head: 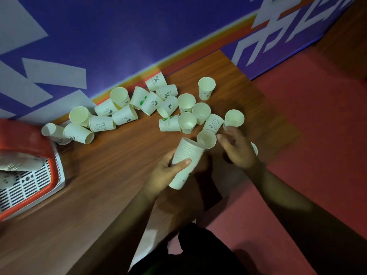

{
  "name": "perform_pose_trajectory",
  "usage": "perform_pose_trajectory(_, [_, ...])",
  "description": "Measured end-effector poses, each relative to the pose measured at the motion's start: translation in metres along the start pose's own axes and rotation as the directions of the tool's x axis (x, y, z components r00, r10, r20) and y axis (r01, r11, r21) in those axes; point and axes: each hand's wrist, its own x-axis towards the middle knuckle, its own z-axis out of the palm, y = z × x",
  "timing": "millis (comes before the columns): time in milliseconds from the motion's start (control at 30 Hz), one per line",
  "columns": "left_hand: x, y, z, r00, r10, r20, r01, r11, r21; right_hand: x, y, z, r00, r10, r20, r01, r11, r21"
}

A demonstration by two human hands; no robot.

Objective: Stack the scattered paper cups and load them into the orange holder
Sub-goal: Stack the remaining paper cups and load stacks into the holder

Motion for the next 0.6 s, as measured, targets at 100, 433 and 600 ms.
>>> perform_pose_trajectory(100, [0.005,0.001,0.009,1.0,-0.012,-0.018,0.011,0.999,-0.036,0.02,0.044,-0.032,0.989,0.115,-0.093,-0.138,0.945,-0.297])
perform_pose_trajectory(433, [0.018,0.006,0.022,0.998,-0.064,-0.019,0.064,0.998,0.004,0.028,0.103,-0.043,0.992,0.127,-0.022,-0.122,0.87,-0.478])
perform_pose_trajectory(600, [0.027,0.004,0.012,0.997,-0.071,-0.022,0.072,0.994,0.085,0.031,0.052,-0.043,0.999,0.016,-0.032,-0.019,0.996,-0.089])
